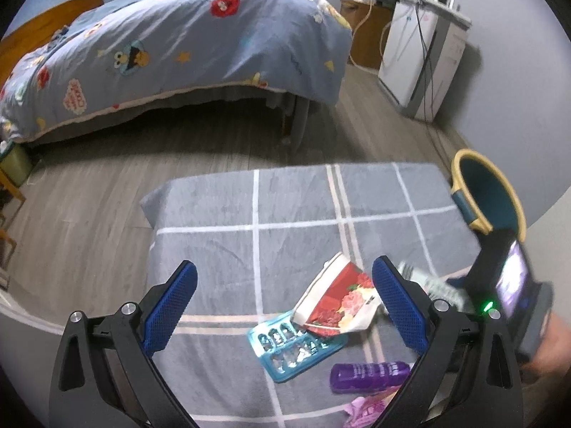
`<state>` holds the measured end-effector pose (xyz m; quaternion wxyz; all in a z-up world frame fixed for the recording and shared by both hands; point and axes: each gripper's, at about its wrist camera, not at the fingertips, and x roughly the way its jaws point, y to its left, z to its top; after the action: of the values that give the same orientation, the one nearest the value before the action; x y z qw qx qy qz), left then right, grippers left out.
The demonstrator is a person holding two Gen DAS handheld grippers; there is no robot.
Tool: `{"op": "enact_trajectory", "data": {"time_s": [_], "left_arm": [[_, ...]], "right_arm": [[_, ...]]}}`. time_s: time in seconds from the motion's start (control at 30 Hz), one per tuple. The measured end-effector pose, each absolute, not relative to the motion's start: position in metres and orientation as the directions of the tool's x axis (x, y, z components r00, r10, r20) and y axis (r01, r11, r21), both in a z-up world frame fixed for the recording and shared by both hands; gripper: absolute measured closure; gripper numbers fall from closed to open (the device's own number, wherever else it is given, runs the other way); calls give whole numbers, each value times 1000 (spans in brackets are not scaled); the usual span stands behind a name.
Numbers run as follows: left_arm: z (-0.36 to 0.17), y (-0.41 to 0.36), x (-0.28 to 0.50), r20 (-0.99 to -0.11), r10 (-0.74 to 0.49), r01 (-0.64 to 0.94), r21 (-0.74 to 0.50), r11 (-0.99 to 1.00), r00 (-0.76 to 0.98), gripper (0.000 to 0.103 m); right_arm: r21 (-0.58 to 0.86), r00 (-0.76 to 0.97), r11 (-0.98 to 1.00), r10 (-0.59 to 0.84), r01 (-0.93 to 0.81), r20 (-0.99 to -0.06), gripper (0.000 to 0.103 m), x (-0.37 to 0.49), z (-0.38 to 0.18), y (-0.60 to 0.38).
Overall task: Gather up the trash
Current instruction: 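Grasp the white COLTALIN box with the right tool while the left grasps the red-flowered cup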
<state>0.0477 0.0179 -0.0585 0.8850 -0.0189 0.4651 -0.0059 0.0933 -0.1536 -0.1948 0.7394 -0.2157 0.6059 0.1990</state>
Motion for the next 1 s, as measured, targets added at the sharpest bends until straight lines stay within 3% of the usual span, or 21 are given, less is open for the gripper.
{"op": "enact_trajectory", "data": {"time_s": [0.4, 0.47, 0.57, 0.83, 0.87, 1.0], "left_arm": [[-114, -44, 56, -894, -44, 180, 41, 983, 446, 11], [-121, -52, 55, -904, -63, 218, 34, 975, 423, 22], [-135, -65, 55, -921, -54, 262, 54, 963, 386, 24], [-160, -74, 59, -941, 35, 307, 145, 940, 337, 49], [-161, -74, 59, -938, 47, 307, 159, 938, 343, 58], [-156, -72, 61, -935, 39, 303, 154, 940, 353, 77]], "right_arm": [[-99, 184, 943, -41, -319, -982, 23, 132, -197, -200], [-106, 178, 952, -56, -287, -983, 23, 138, -195, -211], [-113, 176, 959, -68, -259, -982, 23, 147, -197, -220], [-109, 194, 955, -56, -276, -979, 24, 140, -197, -211], [-108, 194, 954, -55, -280, -980, 24, 137, -197, -211], [-107, 200, 951, -50, -290, -978, 24, 125, -194, -213]]}}
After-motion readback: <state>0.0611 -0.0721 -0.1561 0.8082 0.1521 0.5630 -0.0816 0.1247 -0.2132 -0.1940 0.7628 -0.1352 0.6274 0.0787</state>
